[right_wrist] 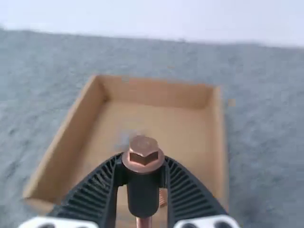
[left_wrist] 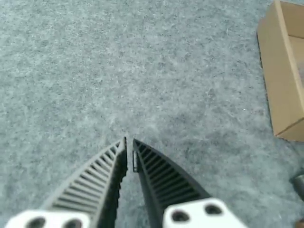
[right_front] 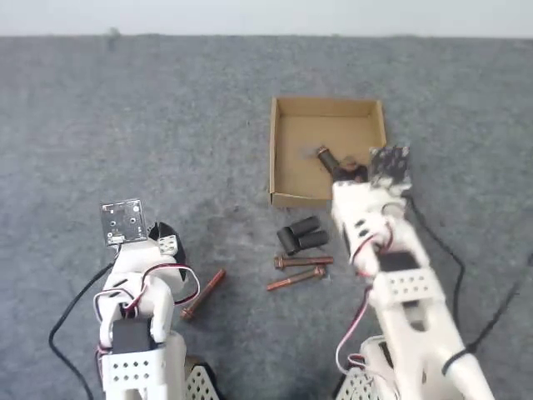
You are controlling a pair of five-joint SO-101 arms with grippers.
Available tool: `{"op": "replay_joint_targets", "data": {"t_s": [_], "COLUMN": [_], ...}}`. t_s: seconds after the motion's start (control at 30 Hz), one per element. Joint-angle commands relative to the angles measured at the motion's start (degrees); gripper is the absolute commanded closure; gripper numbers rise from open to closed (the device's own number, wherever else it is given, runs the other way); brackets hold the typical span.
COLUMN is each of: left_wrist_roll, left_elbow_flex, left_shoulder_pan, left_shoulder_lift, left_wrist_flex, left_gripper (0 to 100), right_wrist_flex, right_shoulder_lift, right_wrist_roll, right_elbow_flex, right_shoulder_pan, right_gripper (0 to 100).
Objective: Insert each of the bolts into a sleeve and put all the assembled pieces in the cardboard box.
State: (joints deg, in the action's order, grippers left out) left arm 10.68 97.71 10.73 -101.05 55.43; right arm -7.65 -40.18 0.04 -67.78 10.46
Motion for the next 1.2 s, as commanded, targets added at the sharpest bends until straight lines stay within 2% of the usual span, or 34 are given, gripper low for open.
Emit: {"op": "replay_joint_targets", "data": {"t_s": [0.0, 0.13, 0.27, 0.5, 0.6, 0.77, 0.97, 1.07, 1.17], "left_wrist_roll": [-0.4, -0.4, -0.4, -0.4, -2.7, -5.1, -5.2, -5.2, -5.2], "left_elbow_flex": [-0.9, -0.9, -0.9, -0.9, -0.9, -0.9, -0.9, -0.9, -0.9], "left_shoulder_pan": [0.1, 0.1, 0.1, 0.1, 0.0, -0.1, -0.1, -0.1, -0.1], "left_shoulder_lift": [-1.2, -1.2, -1.2, -1.3, -1.3, -1.3, -1.1, -1.1, -1.1], "left_wrist_flex": [0.0, -0.1, -0.1, -0.1, -0.2, -0.2, -1.4, -1.7, -1.7], "left_gripper": [97, 97, 97, 97, 97, 97, 97, 97, 97], "right_wrist_flex": [-6.2, -10.6, -14.5, -30.0, -35.6, -42.8, -47.8, -50.1, -53.3], "right_shoulder_lift": [5.4, 17.7, 30.3, 50.2, 56.1, 60.4, 60.4, 59.9, 56.8], "right_wrist_roll": [8.2, 12.1, 12.6, 12.6, 12.6, 12.6, 12.6, 12.6, 12.2], "right_elbow_flex": [13.8, 24.7, 37.3, 60.7, 67.9, 75.6, 77.9, 78.1, 78.1], "right_shoulder_pan": [-2.4, -2.8, -3.7, -4.5, -4.4, -4.2, -3.9, -3.6, -3.3], "right_gripper": [99.3, 99.3, 99.3, 99.2, 99.2, 96.9, 74.0, 74.9, 82.8]}}
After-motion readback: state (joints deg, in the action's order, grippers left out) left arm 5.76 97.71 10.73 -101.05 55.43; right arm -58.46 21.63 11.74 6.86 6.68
